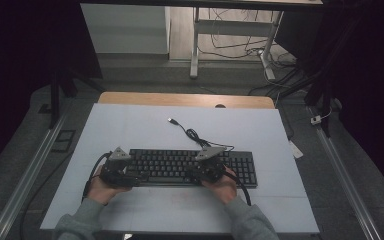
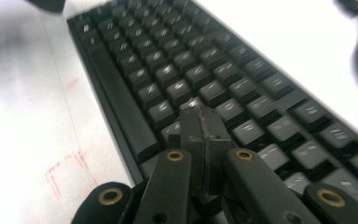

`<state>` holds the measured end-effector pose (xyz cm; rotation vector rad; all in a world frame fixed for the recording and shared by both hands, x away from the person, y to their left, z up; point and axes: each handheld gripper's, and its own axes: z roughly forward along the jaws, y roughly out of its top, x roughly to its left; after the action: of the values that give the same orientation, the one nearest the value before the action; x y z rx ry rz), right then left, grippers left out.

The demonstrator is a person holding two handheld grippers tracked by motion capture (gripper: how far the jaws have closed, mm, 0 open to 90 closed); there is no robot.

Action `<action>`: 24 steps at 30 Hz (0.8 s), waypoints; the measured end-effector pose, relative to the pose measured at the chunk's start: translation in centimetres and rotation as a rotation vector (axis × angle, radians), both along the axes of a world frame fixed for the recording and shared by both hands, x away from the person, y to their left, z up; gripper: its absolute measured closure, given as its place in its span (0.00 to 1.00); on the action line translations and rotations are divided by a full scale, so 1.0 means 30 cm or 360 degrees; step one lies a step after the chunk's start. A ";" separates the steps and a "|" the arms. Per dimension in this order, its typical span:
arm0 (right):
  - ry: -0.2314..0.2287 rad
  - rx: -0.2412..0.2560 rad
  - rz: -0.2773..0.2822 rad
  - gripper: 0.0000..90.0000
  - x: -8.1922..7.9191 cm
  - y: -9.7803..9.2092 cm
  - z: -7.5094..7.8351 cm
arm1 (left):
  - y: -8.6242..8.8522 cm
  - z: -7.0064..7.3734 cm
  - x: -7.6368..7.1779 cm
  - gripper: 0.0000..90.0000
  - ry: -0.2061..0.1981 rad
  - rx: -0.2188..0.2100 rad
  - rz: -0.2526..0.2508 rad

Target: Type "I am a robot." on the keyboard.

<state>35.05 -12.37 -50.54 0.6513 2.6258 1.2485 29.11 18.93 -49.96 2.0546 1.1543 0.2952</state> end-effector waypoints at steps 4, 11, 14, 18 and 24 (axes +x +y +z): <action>-0.0023 0.0033 -0.0066 0.84 0.002 -0.036 0.012 | 0.000 0.001 -0.001 0.20 -0.0002 0.0002 -0.0004; -0.0068 0.0085 -0.0163 0.62 0.001 -0.119 0.027 | 0.003 -0.002 0.000 0.20 -0.0004 0.0004 0.0009; -0.0069 0.0092 -0.0178 0.59 0.003 -0.149 0.029 | 0.002 -0.004 0.001 0.20 -0.0006 0.0009 0.0006; -0.0077 0.0095 -0.0185 0.57 0.006 -0.163 0.023 | 0.002 -0.004 0.000 0.20 -0.0012 0.0014 0.0005; -0.0090 0.0056 -0.0164 0.54 -0.001 -0.169 0.022 | 0.003 -0.006 -0.005 0.20 -0.0031 0.0014 0.0017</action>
<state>35.01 -17.45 -49.88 0.7358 2.4960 1.2667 28.96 19.01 -50.15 2.0493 1.1542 0.3254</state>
